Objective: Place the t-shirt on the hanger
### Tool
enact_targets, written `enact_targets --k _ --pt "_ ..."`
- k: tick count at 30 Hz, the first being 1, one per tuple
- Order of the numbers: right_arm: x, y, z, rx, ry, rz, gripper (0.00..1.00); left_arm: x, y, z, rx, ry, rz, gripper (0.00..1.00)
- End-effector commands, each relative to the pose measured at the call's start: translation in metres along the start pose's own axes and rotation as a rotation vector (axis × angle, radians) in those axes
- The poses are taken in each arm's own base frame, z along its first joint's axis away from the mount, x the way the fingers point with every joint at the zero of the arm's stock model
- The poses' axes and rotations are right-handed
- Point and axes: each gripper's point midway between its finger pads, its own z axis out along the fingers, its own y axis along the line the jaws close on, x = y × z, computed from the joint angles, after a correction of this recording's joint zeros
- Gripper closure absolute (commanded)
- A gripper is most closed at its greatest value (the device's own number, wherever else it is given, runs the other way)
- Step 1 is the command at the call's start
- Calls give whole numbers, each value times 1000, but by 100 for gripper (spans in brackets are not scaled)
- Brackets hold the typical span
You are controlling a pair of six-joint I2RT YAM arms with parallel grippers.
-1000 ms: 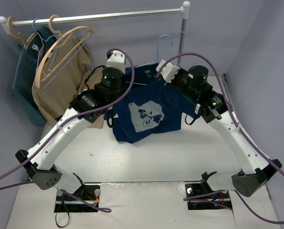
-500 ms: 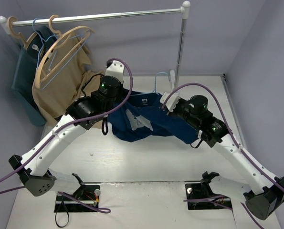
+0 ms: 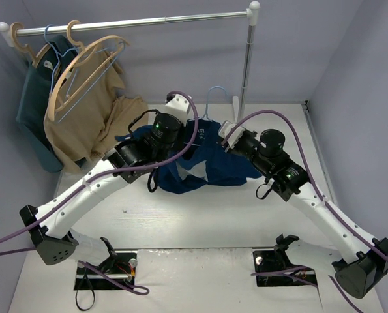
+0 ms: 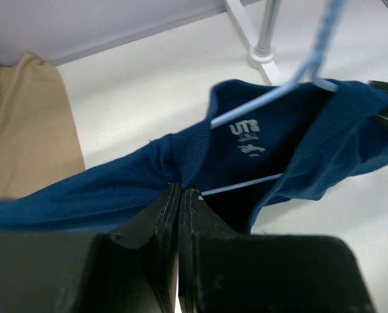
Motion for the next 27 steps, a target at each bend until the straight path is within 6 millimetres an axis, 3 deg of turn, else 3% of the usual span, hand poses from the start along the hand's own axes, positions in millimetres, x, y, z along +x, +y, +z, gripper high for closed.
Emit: enact_targets --k 1,4,8,12,15,20,23,24,25,26,27 --pt "-70 -40 2 109 -235 8 100 -27 -29 -7 99 -96 -52 100" --pt "-67 -39 4 110 -229 12 100 -29 -38 -12 119 -109 -31 100" --pt "-59 -31 5 91 -219 20 100 -28 -37 -18 120 -116 -27 100" --pt "-57 -28 0 87 -216 15 100 -35 -22 -28 86 -142 15 61" --pt "-54 -25 -3 80 -207 3 100 -51 -7 -42 60 -192 50 48" --pt "-51 -20 -5 64 -207 7 100 -66 11 -57 63 -215 142 44" --pt "-53 -16 -4 44 -219 8 100 -68 27 -56 61 -200 169 44" --pt "-54 -15 -6 40 -224 8 100 -67 24 -56 115 -196 167 44" --pt "-56 -13 -6 26 -233 8 100 -70 43 -54 99 -195 149 44" --pt "-57 -11 -7 16 -236 9 100 -69 48 -52 119 -190 142 44" --pt "-58 -10 -9 9 -242 8 100 -67 44 -53 189 -184 141 44"
